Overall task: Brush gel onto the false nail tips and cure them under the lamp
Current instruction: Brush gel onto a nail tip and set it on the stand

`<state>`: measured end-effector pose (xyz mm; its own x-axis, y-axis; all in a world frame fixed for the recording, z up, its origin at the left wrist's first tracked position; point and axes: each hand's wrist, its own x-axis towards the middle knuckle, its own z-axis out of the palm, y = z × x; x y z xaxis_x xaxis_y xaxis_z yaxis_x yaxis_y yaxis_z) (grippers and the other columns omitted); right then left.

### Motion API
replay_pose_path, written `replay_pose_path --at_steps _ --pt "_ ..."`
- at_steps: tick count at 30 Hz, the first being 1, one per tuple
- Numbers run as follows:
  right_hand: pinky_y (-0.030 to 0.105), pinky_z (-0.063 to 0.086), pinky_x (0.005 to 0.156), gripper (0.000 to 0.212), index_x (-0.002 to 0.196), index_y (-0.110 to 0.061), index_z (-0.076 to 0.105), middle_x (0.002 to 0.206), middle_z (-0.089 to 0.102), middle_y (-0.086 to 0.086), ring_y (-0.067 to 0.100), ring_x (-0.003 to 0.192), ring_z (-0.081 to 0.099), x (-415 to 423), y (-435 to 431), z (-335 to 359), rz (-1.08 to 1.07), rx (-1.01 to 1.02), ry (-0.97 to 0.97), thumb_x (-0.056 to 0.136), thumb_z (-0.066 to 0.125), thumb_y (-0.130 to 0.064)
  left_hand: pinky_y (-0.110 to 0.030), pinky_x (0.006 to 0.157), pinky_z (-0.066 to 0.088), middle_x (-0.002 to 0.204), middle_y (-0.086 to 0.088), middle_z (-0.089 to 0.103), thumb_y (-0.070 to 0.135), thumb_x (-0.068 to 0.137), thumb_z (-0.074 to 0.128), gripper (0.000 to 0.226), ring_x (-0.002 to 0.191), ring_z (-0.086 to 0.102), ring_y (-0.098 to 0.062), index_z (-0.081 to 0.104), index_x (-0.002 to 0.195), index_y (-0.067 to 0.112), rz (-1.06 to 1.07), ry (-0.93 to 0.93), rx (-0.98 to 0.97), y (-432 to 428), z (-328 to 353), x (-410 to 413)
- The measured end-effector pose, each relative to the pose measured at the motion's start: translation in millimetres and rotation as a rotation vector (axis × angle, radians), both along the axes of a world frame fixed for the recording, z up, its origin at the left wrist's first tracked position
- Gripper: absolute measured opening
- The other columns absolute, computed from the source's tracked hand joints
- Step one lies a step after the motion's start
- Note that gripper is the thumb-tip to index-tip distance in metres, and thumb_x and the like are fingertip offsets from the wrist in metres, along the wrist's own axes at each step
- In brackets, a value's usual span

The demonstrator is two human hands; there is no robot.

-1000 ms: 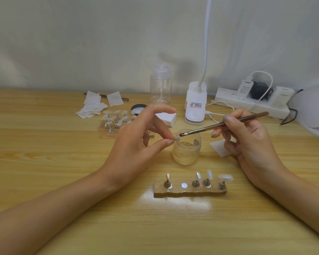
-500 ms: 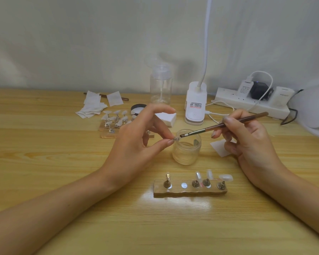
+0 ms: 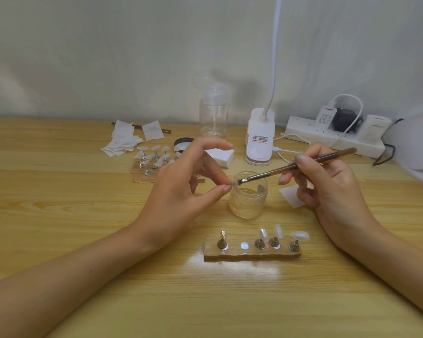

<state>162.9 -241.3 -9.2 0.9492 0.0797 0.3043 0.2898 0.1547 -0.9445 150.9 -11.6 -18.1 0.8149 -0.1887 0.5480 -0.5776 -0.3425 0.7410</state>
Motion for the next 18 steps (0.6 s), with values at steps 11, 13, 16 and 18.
replay_pose_path --at_steps 11,13,16,18 --pt "0.016 0.029 0.042 0.017 0.077 -0.022 0.052 0.065 0.068 0.003 0.011 0.059 0.046 0.5 -0.6 0.3 -0.030 -0.002 0.014 0.085 0.063 -0.033 -0.046 0.058 0.039 0.085 0.010 0.072 0.008 0.087 0.077 0.050 0.084 0.069 -0.019 0.054 0.127 0.028 -0.003 0.005 -0.004 -0.3 1.0 -0.9" --pt "0.016 0.029 0.042 0.018 0.074 -0.027 0.056 0.067 0.069 0.003 0.009 0.059 0.048 1.1 -1.4 0.2 -0.016 0.019 -0.008 0.089 0.065 -0.034 -0.045 0.058 0.040 0.085 0.010 0.072 0.008 0.087 0.077 0.051 0.085 0.069 -0.018 0.054 0.127 0.029 -0.004 0.007 -0.009 -0.4 0.9 -0.9" --pt "0.016 0.030 0.042 0.019 0.073 -0.028 0.057 0.068 0.069 0.006 0.012 0.058 0.047 1.5 -0.2 -0.9 -0.002 0.001 -0.023 0.091 0.061 -0.029 -0.044 0.057 0.041 0.084 0.011 0.072 0.014 0.085 0.076 0.050 0.086 0.069 -0.019 0.053 0.126 0.033 -0.008 0.011 -0.021 -0.2 0.4 -0.8" --pt "0.016 0.029 0.042 0.019 0.076 -0.023 0.054 0.066 0.068 0.005 0.015 0.060 0.045 1.1 -0.3 -1.4 -0.023 -0.012 0.002 0.090 0.064 -0.030 -0.044 0.056 0.041 0.084 0.011 0.071 0.016 0.085 0.075 0.050 0.085 0.069 -0.020 0.053 0.126 0.034 -0.015 0.019 -0.030 -0.4 0.5 -0.7"
